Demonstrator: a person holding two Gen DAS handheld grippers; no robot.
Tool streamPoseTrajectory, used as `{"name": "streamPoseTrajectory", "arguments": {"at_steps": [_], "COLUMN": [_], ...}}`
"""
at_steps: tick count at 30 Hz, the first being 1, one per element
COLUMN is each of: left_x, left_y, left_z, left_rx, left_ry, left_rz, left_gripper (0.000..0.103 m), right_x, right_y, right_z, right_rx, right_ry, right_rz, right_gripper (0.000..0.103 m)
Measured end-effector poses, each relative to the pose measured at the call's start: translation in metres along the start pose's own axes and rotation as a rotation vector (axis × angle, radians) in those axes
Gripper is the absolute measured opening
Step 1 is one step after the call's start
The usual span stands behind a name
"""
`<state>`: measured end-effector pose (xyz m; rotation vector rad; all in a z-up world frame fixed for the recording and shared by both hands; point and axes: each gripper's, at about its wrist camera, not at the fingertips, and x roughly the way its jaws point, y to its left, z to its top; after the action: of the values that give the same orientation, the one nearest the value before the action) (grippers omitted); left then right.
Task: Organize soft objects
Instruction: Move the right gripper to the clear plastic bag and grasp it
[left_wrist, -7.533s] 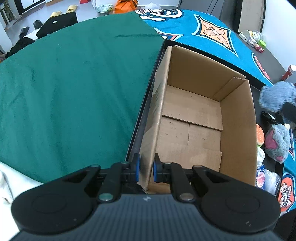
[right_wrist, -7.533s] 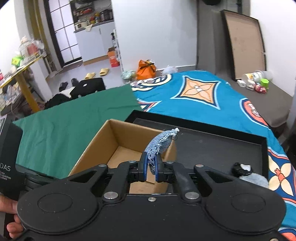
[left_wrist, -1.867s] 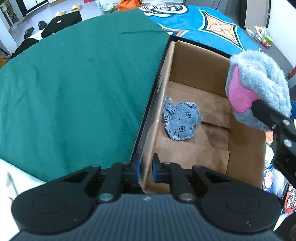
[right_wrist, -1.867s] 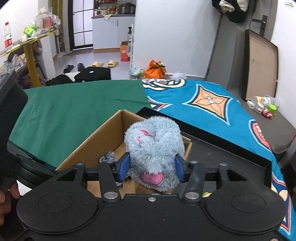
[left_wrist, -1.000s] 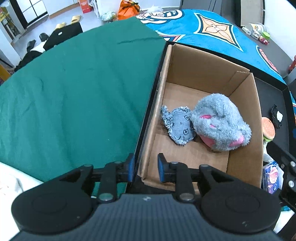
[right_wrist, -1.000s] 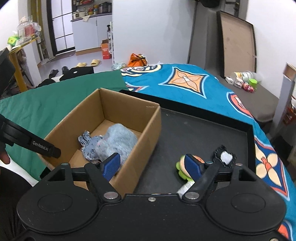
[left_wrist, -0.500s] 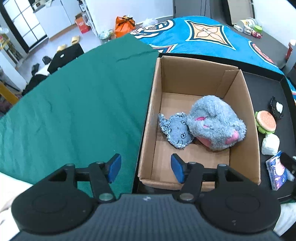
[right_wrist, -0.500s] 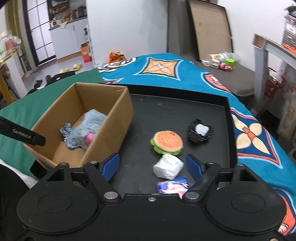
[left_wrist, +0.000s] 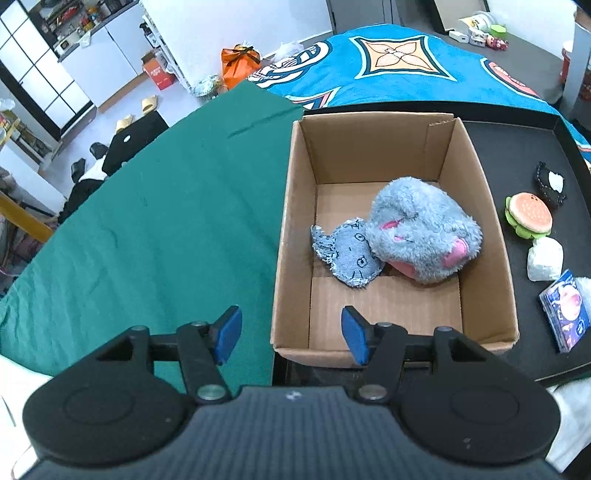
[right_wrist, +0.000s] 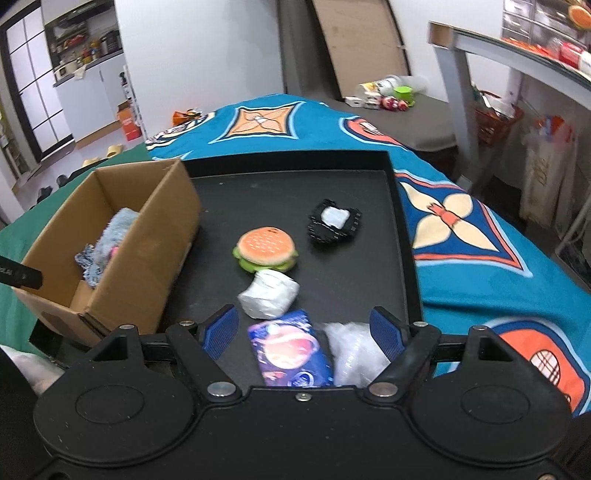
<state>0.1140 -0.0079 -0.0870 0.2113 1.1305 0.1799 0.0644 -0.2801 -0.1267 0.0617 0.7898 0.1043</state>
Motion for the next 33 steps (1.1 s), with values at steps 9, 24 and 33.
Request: {"name": "streamPoseTrajectory", "arguments": {"at_steps": [9, 24, 33], "left_x": [-0.003, -0.004, -0.004], "left_y": [-0.014, -0.03, -0.028], "left_z": [0.001, 0.004, 0.005], "left_rx": [0.075, 0.116, 0.085], "left_ry": [0.014, 0.034, 0.04], "left_rz": [0.01, 0.06, 0.062], "left_gripper": [0.058, 0.058, 0.058], "right_x": [0.01, 0.028, 0.023], "right_y": [-0.024, -0.043, -0.045], "right_z": [-0.013, -0.025, -0.023], "right_rx": [0.066, 0.133, 0.142], "right_ry": [0.023, 0.1, 0.088], "right_rz": [-0.018, 0.004, 0.015], "right_gripper": [0.077, 0.03, 0.022]}}
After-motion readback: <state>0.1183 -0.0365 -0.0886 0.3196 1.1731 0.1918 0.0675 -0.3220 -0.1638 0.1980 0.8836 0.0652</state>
